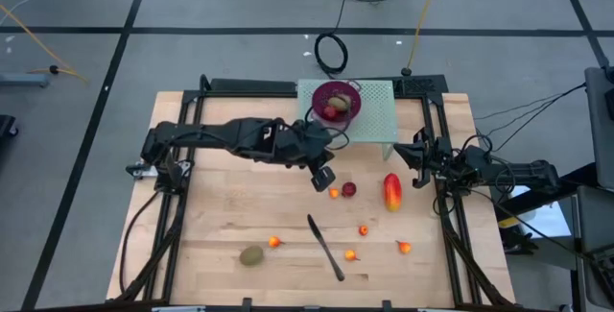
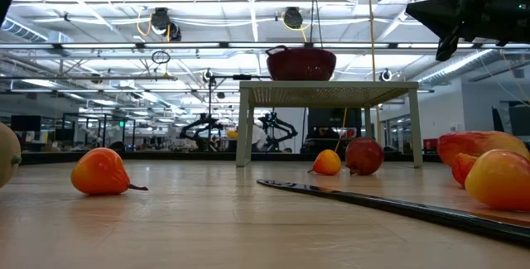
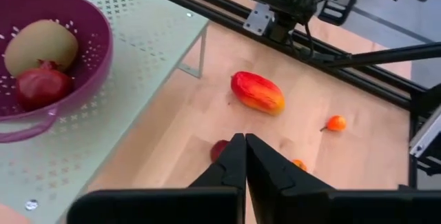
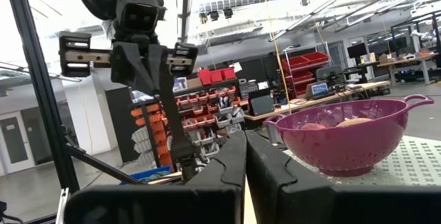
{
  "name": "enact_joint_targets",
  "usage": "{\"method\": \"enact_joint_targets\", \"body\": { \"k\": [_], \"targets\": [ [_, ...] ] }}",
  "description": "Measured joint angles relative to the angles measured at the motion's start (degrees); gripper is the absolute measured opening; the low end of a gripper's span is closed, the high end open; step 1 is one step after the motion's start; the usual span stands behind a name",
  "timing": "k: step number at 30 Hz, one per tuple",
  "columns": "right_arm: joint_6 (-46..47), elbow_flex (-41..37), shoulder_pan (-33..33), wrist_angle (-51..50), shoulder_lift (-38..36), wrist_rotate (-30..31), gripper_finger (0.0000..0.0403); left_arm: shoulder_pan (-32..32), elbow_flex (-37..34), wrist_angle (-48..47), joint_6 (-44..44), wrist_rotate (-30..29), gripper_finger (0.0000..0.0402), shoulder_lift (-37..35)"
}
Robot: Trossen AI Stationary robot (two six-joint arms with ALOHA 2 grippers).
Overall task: Pick & Place Fruit
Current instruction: Put the brown kiwi into the violet strainer bowl on the shelf
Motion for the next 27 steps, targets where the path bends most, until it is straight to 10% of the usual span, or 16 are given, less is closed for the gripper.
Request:
{"method": "enact_joint_targets", "body": {
  "k": [27],
  "targets": [
    [0.0, 0.0, 0.0, 0.0, 0.0, -0.1, 0.0, -5.9, -15.3, 6.4, -15.7, -3.4, 0.0002, 0.0]
  ]
}}
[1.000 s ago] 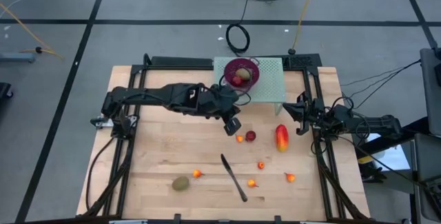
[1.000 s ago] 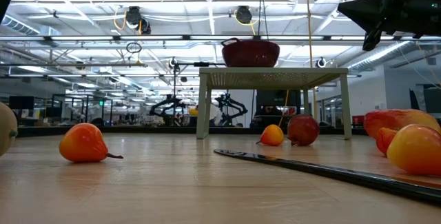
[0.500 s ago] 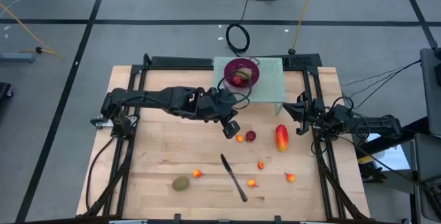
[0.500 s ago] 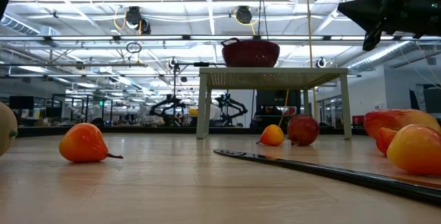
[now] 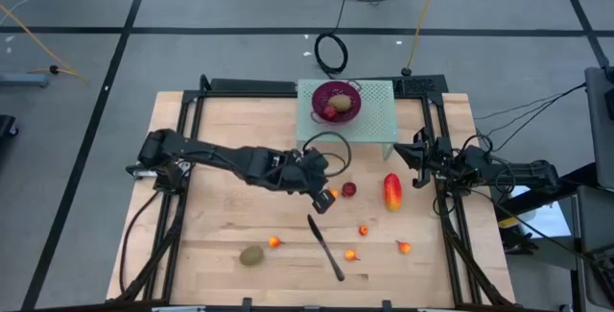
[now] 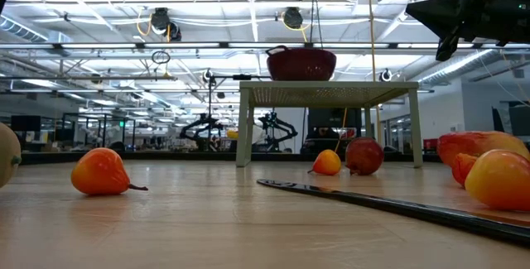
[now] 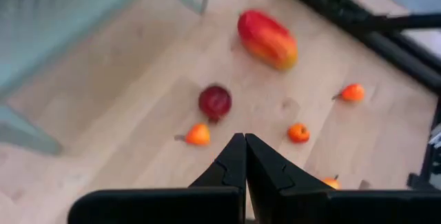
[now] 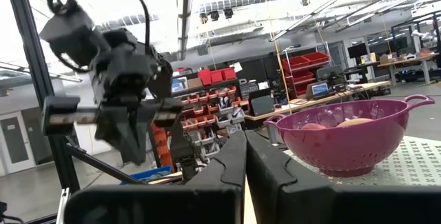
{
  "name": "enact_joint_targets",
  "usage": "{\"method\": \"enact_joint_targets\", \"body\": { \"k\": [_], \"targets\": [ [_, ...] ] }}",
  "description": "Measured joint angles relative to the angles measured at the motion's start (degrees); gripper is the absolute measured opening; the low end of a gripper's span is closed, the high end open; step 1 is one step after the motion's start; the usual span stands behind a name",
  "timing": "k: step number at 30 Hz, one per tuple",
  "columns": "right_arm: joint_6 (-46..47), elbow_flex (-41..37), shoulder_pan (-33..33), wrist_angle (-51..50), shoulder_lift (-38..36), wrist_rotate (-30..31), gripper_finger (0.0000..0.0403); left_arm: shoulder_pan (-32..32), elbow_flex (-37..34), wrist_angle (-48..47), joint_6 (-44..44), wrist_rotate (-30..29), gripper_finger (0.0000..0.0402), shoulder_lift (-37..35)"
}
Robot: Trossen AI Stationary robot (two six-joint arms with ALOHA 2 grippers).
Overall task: Pick & Place Fruit
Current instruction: Put the brown kiwi into the violet strainer bowl on the shelf
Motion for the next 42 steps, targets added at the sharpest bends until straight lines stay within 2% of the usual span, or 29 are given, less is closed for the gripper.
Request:
{"method": "enact_joint_targets", "body": {
  "k": [12, 20, 29, 42],
  "targets": [
    [0.0, 0.0, 0.0, 0.0, 0.0, 0.0, 0.0, -5.1, -5.4, -4.4, -8.6, 1.7, 0.0001, 0.0],
    [0.0, 0.0, 0.0, 0.0, 0.0, 0.0, 0.0, -11.6, -7.3, -5.4, -16.7, 1.6, 0.0001, 0.0],
    [0.0, 0.0, 0.0, 0.0, 0.0, 0.0, 0.0, -21.4, -9.7, -5.4, -29.7, -1.4, 0.0001, 0.0],
    [0.0, 0.0, 0.0, 0.0, 0.0, 0.0, 0.0, -33.4, -14.9, -14.3, -52.1, -2.1, 0.0001, 0.0]
  ]
}}
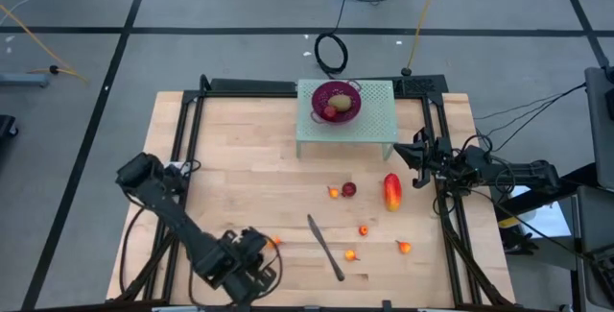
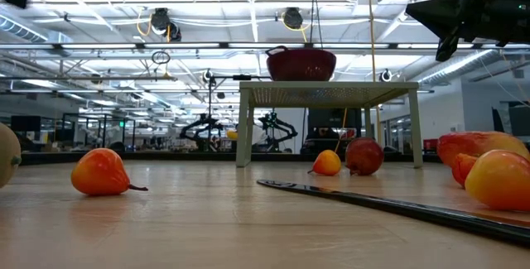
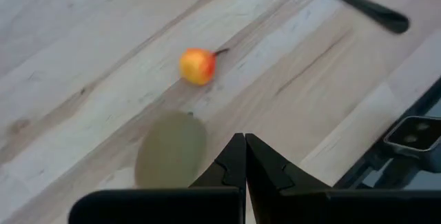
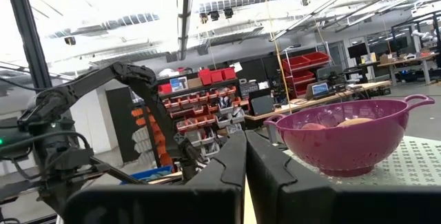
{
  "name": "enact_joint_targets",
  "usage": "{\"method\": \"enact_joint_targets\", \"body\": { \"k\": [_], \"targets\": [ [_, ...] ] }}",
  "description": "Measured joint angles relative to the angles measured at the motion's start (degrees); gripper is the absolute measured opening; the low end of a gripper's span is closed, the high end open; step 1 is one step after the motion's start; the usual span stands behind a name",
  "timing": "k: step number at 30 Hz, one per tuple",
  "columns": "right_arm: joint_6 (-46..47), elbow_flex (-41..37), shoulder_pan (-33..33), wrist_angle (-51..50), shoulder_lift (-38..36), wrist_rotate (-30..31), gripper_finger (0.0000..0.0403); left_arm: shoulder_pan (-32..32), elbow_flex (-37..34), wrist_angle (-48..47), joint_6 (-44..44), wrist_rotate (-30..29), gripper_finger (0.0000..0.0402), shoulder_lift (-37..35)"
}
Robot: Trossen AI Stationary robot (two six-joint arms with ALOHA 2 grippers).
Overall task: Pick & Place Fruit
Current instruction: Put the brown kiwi into the violet strainer bowl on the shelf
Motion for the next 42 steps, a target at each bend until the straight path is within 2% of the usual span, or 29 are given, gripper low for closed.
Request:
{"method": "enact_joint_targets", "body": {
  "k": [12, 18, 26, 36, 42],
  "targets": [
    [0.0, 0.0, 0.0, 0.0, 0.0, 0.0, 0.0, -3.9, -0.1, -7.9, -2.8, 4.0, 0.0001, 0.0],
    [0.0, 0.0, 0.0, 0.0, 0.0, 0.0, 0.0, -3.1, -0.2, -7.7, 1.2, 4.0, 0.0001, 0.0],
    [0.0, 0.0, 0.0, 0.0, 0.0, 0.0, 0.0, -1.8, -6.3, -1.0, 2.4, 5.6, 0.0, -0.8],
    [0.0, 0.0, 0.0, 0.0, 0.0, 0.0, 0.0, -1.8, -15.9, 8.2, 1.0, 4.2, 0.0001, -9.6],
    [0.0, 0.0, 0.0, 0.0, 0.0, 0.0, 0.0, -1.8, -18.6, 10.2, 0.8, 6.3, 0.0014, -10.7]
  ]
}}
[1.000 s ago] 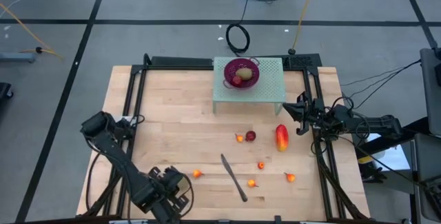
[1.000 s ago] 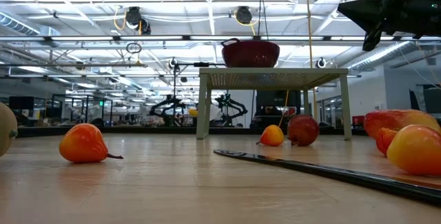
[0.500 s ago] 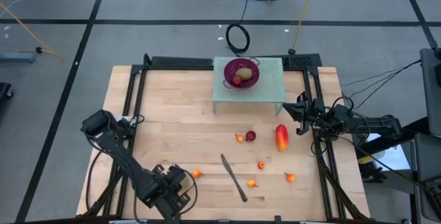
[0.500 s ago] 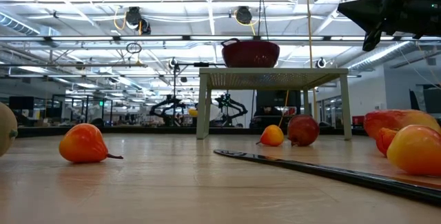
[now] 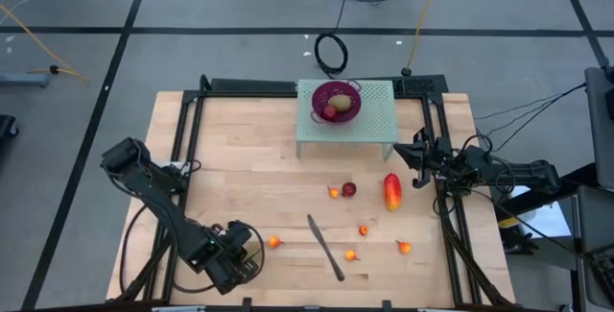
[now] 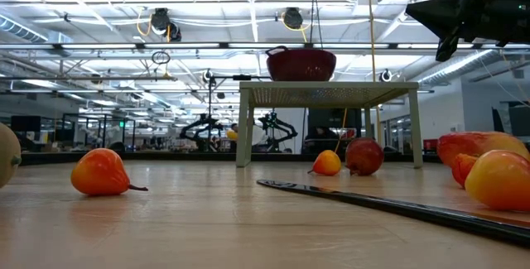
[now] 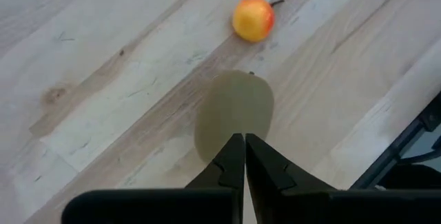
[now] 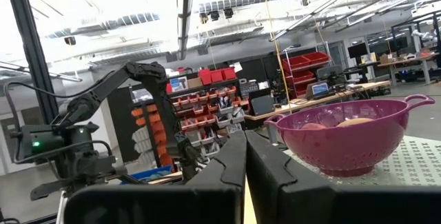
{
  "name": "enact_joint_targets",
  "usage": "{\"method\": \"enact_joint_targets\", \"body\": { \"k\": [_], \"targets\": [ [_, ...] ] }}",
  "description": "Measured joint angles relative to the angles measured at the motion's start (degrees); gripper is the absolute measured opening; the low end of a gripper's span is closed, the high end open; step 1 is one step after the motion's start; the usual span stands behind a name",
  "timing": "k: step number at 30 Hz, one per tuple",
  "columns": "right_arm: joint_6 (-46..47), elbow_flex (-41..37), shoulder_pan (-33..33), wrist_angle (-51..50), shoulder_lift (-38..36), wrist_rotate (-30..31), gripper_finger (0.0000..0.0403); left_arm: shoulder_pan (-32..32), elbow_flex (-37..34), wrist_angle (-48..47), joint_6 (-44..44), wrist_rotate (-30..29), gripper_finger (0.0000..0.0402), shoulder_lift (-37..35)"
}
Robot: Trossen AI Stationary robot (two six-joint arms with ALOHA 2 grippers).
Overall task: Pick & Place Fruit
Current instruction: Put the brown kiwi into the violet strainer bowl on the shelf
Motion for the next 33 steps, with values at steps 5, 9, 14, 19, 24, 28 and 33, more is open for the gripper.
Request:
{"method": "enact_joint_targets", "body": {
  "k": [5, 9, 14, 19, 24, 28, 33],
  "targets": [
    [0.0, 0.0, 0.0, 0.0, 0.0, 0.0, 0.0, 0.0, -0.1, 1.1, 0.0, 0.0, 0.0047, 0.0],
    [0.0, 0.0, 0.0, 0.0, 0.0, 0.0, 0.0, 0.0, -0.1, 1.2, 0.1, -1.3, 0.0101, 0.0],
    [0.0, 0.0, 0.0, 0.0, 0.0, 0.0, 0.0, 0.5, -0.1, 1.2, 1.4, -1.0, 0.0189, 0.0],
    [0.0, 0.0, 0.0, 0.0, 0.0, 0.0, 0.0, 1.1, -0.1, 1.1, 1.5, -0.8, 0.027, 0.0],
    [0.0, 0.0, 0.0, 0.0, 0.0, 0.0, 0.0, 1.8, -0.1, 1.1, 1.5, -0.8, 0.0331, 0.0],
    [0.0, 0.0, 0.0, 0.0, 0.0, 0.0, 0.0, 1.9, -0.1, 1.4, 1.5, -0.2, 0.0365, 0.0],
    [0.0, 0.0, 0.0, 0.0, 0.0, 0.0, 0.0, 1.9, -0.1, 3.8, 4.2, 1.8, 0.0388, 0.0]
  ]
}}
